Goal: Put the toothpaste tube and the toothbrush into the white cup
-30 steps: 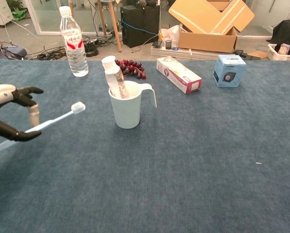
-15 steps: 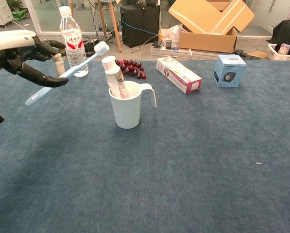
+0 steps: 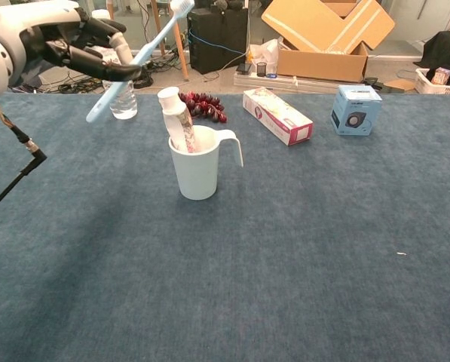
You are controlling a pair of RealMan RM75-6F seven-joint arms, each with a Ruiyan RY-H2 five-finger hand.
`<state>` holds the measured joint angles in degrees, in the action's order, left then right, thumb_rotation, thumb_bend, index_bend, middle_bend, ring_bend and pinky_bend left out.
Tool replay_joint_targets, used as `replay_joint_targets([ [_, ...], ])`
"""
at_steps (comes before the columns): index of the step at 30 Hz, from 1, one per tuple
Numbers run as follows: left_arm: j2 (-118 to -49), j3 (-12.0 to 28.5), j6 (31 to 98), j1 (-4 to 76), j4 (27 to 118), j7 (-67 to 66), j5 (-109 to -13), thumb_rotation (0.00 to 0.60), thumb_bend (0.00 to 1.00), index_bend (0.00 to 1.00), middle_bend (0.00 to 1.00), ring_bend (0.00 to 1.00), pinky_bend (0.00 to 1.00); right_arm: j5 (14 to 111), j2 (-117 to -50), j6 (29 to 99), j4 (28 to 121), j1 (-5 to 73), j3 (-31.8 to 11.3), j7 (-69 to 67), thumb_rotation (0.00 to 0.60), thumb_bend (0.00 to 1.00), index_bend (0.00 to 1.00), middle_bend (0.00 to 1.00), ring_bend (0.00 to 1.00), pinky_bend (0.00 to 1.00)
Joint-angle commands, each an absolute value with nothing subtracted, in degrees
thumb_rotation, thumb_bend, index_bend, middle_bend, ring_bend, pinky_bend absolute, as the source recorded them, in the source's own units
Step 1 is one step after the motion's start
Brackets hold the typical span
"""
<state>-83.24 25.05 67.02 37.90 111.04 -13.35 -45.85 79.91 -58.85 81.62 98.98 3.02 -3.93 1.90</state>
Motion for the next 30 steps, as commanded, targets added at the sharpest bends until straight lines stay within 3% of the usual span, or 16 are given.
replay_joint_targets([
  [1, -85.0, 26.5, 67.5, 39.0, 109.7, -10.8, -46.2, 0.6, 0.67, 0.63, 0.0, 0.0, 0.02, 80.1, -58.9, 81.7, 99.0, 3.0, -3.8, 2.0, 0.6, 0.02, 0.15, 0.13, 0.11, 0.37],
  [15, -88.6, 29.7, 63.5, 42.5, 105.4, -2.7, -42.2, 0.6, 0.67, 0.64, 0.0, 0.0, 0.02, 80.3, -58.7, 82.0, 99.1, 2.8, -3.8, 1.7, 0.6, 0.02, 0.14, 0.13, 0.11, 0.37],
  [30, -96.9, 30.2, 61.6, 45.9, 92.9, 7.3, -47.5, 0.6, 0.67, 0.66, 0.0, 0.0, 0.02, 80.7, -58.3, 82.6, 99.2, 2.4, -3.9, 0.8, 0.6, 0.02, 0.14, 0.13, 0.11, 0.37],
])
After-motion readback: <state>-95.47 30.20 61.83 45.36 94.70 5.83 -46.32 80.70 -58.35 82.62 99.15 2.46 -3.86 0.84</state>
